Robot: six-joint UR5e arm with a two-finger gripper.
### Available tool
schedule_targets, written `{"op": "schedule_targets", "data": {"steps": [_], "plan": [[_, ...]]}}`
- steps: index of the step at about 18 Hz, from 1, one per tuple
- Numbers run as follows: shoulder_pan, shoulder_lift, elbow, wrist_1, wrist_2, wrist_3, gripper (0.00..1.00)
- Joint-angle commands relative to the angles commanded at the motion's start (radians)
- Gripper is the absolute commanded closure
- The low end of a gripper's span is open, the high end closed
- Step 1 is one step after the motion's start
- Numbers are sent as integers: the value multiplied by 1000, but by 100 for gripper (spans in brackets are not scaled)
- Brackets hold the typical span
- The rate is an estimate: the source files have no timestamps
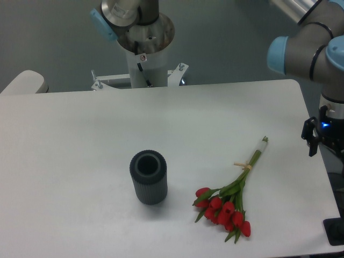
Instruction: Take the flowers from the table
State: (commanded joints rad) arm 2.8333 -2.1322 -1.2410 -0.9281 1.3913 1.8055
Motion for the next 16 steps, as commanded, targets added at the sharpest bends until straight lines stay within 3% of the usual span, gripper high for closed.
{"op": "schedule_targets", "data": {"steps": [5,10,16], "plan": [[-2,0,-8,2,-3,-17,0],[-21,-3,-40,8,0,-155,0],[-63,-15,-46,12,2,-487,0]]}}
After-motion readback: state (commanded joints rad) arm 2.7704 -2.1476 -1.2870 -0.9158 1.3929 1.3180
